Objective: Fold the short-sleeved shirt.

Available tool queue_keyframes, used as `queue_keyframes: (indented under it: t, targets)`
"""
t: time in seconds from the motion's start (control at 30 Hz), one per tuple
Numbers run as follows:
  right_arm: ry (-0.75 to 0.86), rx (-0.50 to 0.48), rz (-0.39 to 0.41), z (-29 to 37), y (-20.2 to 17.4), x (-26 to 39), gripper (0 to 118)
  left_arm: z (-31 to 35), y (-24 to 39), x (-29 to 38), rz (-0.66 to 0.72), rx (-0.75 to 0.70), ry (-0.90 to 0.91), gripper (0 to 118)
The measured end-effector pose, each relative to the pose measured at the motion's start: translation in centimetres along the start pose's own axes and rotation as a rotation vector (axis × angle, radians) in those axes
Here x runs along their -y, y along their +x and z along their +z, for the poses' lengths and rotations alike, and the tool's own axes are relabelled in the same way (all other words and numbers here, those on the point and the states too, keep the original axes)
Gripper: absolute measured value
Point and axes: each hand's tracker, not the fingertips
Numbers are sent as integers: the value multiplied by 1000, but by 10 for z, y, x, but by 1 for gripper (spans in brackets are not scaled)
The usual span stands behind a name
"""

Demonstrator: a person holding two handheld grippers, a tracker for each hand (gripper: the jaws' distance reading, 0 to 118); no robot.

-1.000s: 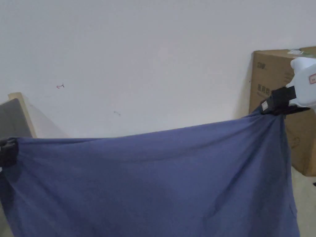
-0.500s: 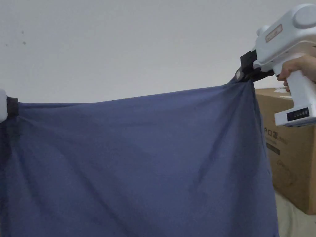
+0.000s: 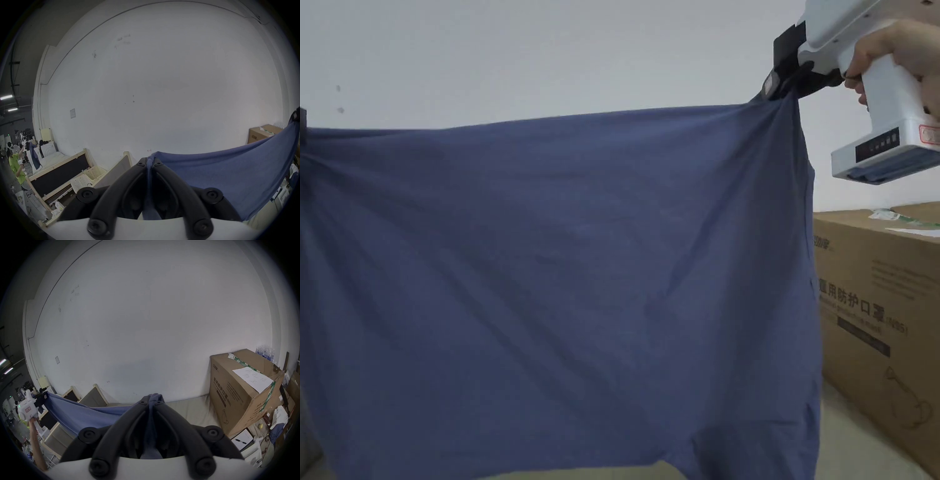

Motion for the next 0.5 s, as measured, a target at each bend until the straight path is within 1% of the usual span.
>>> queue_keyframes:
  t: [0.13, 0.2, 0.23, 0.3, 0.37, 0.43, 0.47, 0.5]
  targets:
    - [-24, 24, 9, -29, 9, 13, 0, -17, 17, 15, -34, -13, -17, 1]
    - [-35, 24, 5, -48, 18, 29, 0, -29, 24, 37, -27, -12, -12, 1]
    - [-60, 27, -2, -58, 23, 38, 0, -48, 25, 50, -30, -13, -31, 1]
    - [-124, 30, -35, -82, 35, 64, 0, -72, 31, 84, -30, 8, -113, 1]
    - [-172, 31, -49, -106, 47, 97, 0, -83, 40, 126, -1, 14, -154, 1]
    - [-233, 44, -52, -130, 59, 140, 0, -92, 51, 174, -13, 1, -144, 1]
    - [-267, 56, -64, -144, 67, 164, 0, -98, 58, 200, -38, -7, -173, 1]
    - [-310, 69, -82, -159, 76, 186, 0, -117, 57, 226, -55, -6, -213, 1]
